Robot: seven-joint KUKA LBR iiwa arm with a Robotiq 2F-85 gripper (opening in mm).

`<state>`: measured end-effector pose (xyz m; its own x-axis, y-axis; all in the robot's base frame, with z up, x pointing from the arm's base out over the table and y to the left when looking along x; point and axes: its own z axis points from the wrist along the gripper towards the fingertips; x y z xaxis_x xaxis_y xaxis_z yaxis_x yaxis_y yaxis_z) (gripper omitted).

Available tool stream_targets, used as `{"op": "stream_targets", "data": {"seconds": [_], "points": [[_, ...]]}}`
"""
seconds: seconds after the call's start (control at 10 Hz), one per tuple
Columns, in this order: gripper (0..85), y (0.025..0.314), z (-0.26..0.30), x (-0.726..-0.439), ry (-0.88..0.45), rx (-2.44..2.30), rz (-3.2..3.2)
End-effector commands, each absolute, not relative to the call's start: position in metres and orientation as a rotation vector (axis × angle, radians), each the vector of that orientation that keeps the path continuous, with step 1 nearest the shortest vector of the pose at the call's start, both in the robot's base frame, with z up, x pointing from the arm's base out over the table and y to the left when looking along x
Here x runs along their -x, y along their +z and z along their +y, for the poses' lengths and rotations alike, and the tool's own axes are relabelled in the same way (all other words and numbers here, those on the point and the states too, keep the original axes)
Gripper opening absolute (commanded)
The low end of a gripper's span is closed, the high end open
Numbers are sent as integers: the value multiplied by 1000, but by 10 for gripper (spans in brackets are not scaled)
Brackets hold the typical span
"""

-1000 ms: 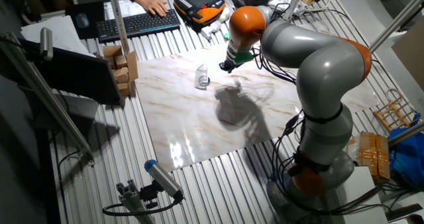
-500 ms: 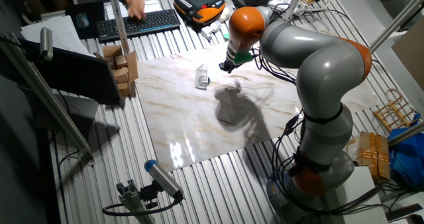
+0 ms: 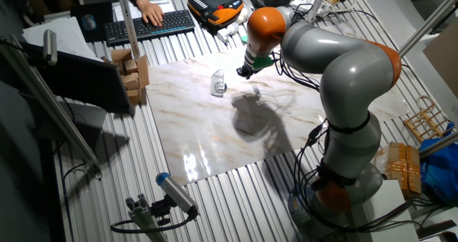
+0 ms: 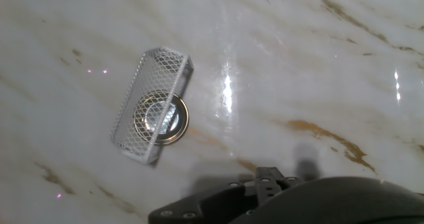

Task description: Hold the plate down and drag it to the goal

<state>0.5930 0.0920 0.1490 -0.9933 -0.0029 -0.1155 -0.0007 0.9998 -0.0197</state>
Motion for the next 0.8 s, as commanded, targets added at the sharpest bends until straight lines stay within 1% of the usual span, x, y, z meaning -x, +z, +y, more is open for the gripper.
{"op": "stream_targets", "data": {"seconds": [0.0,0.7], "points": [[0,149,92,-593,-30,3,3026],[0,149,92,-593,-27,-4,3023]]}}
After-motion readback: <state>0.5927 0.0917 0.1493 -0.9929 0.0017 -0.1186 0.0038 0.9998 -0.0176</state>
